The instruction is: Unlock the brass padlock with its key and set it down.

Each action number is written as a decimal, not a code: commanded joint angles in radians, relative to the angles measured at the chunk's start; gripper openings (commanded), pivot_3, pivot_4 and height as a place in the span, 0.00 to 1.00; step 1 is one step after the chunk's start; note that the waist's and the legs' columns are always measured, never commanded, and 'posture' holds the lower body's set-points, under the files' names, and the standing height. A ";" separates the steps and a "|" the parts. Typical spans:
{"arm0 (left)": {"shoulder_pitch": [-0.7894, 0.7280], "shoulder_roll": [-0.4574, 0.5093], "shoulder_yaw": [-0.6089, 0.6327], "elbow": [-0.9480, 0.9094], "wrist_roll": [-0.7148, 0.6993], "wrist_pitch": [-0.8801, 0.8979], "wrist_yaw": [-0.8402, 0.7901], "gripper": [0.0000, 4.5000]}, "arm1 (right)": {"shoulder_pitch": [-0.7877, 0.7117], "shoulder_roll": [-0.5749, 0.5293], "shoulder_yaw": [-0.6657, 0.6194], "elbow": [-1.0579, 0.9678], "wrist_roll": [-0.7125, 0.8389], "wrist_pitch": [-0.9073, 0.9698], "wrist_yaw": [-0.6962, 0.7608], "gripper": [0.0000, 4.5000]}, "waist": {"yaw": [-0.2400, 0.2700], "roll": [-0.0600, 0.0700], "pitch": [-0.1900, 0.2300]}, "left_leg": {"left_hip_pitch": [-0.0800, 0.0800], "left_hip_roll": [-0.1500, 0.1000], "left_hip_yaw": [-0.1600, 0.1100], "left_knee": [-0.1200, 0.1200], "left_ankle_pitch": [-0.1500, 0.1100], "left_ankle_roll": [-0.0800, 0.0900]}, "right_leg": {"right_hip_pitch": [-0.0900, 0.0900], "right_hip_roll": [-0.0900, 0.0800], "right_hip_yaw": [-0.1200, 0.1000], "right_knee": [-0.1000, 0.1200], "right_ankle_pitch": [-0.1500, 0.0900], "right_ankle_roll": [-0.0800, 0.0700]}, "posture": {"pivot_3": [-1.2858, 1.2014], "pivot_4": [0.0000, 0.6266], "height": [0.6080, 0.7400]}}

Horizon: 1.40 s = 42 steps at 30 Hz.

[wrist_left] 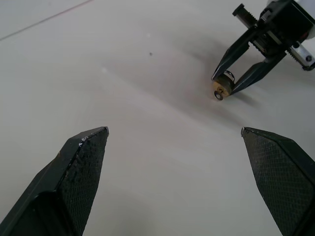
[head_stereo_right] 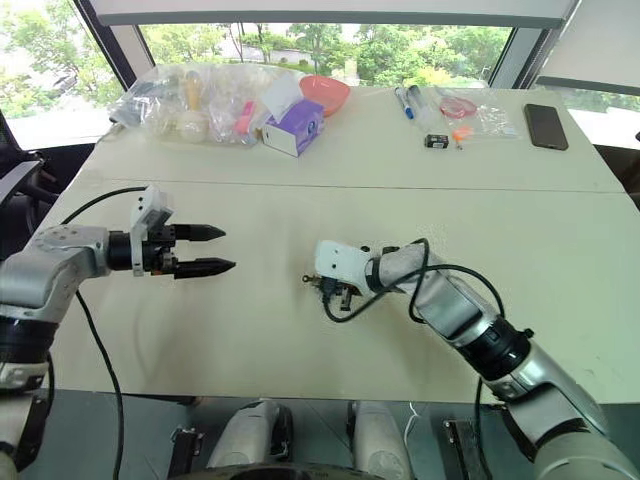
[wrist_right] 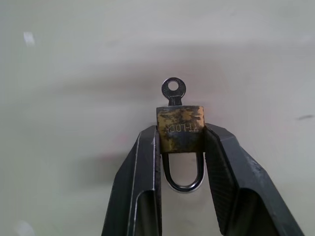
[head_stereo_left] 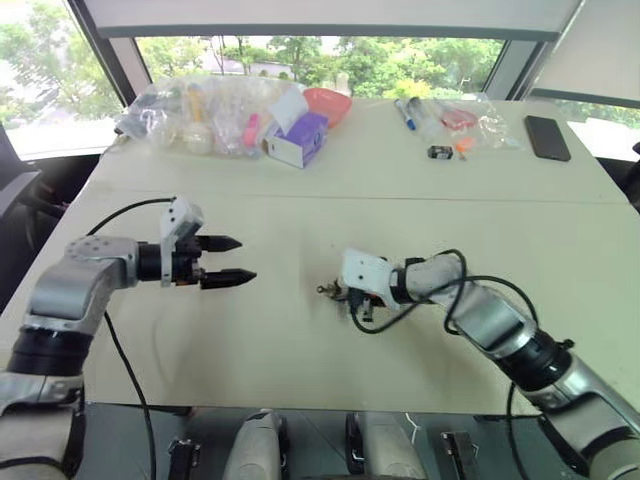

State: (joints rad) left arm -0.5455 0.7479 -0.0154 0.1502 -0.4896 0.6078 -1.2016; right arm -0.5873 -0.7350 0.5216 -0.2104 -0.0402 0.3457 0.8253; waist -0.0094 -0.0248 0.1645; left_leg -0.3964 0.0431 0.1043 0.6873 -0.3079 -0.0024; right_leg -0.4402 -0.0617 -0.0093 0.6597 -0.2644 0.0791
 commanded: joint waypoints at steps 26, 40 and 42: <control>-0.403 -0.344 -0.007 0.403 -0.010 -0.028 -0.136 0.02 | -0.080 0.105 -0.227 0.066 -0.277 -0.492 -0.184 0.15 | -0.004 0.000 0.000 | 0.000 0.001 0.000 0.000 0.004 -0.007 | 0.000 0.001 0.000 0.000 0.000 0.000 | 0.52 0.24 0.96; -0.393 -0.337 0.015 0.396 -0.003 -0.024 -0.142 0.61 | -0.064 0.117 -0.234 0.070 -0.281 -0.483 -0.178 0.15 | -0.005 0.000 0.000 | 0.000 0.001 0.000 0.000 0.004 -0.007 | 0.000 0.001 0.000 0.000 0.000 0.000 | 0.52 0.24 0.96; -0.392 -0.336 0.017 0.396 -0.003 -0.025 -0.142 0.61 | -0.065 0.117 -0.235 0.073 -0.281 -0.483 -0.180 0.15 | -0.005 0.000 0.000 | 0.000 0.001 0.000 0.000 0.004 -0.007 | 0.000 0.001 0.000 0.000 0.000 0.000 | 0.52 0.24 0.96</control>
State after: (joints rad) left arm -0.9222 0.4037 -0.0207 0.5695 -0.4895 0.5987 -1.3440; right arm -0.6416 -0.6235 0.3289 -0.1118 -0.3235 -0.1294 0.6552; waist -0.0147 -0.0251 0.1647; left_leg -0.3963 0.0439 0.1041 0.6870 -0.3041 -0.0091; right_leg -0.4405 -0.0603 -0.0089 0.6600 -0.2645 0.0791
